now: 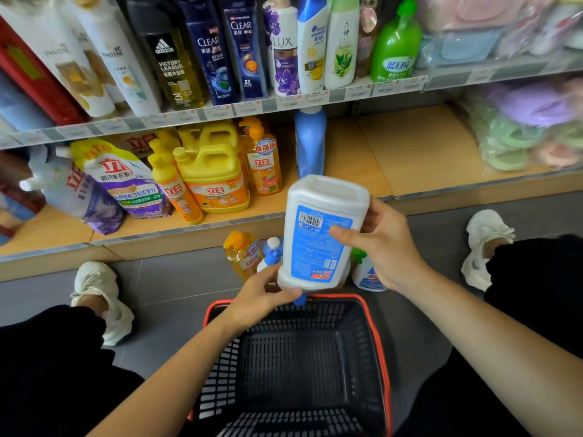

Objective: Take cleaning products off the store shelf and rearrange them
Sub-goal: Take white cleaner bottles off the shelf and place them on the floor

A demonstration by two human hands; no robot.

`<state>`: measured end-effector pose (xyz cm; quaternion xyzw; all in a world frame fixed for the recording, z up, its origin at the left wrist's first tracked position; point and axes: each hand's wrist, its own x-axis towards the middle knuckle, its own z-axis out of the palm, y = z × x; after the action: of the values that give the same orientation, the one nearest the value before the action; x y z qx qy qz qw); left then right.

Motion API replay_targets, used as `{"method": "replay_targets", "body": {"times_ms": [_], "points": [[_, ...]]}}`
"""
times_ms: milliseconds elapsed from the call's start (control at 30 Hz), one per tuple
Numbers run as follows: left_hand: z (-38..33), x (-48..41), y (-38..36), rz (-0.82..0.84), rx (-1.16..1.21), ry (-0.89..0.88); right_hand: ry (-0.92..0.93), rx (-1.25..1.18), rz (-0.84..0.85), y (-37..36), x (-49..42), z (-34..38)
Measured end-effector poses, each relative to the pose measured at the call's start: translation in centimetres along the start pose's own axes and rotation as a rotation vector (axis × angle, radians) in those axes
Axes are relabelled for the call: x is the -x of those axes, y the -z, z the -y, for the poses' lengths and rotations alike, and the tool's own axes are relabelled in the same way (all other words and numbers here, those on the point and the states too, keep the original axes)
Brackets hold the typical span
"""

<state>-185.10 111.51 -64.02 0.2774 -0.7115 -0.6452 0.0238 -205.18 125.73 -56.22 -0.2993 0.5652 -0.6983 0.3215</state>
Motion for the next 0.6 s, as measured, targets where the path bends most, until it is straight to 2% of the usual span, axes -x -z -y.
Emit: {"method": "replay_targets", "body": {"times_ms": [167,367,467,600], "points": [[1.2,-1.1,-0.2,-0.053,0.192,-0.044,0.013,-0.071,-0.068,1.1,-1.4,0.1],[-1.1,-1.7,1.0,-0.350,0.381,-0.140,0.019,-0.025,-0.068,3.4,-4.5,0.3],[-3.4,-1.7,2.5,-0.498,0.287,-0.229,-0.019,0.051,-0.094,4.9,-6.1,-0.9],[-6.7,-1.8,4.2,-0.622,-0.034,-0.357,-0.146,0.148,-0.091,5.4,-7.1,-3.7]]}}
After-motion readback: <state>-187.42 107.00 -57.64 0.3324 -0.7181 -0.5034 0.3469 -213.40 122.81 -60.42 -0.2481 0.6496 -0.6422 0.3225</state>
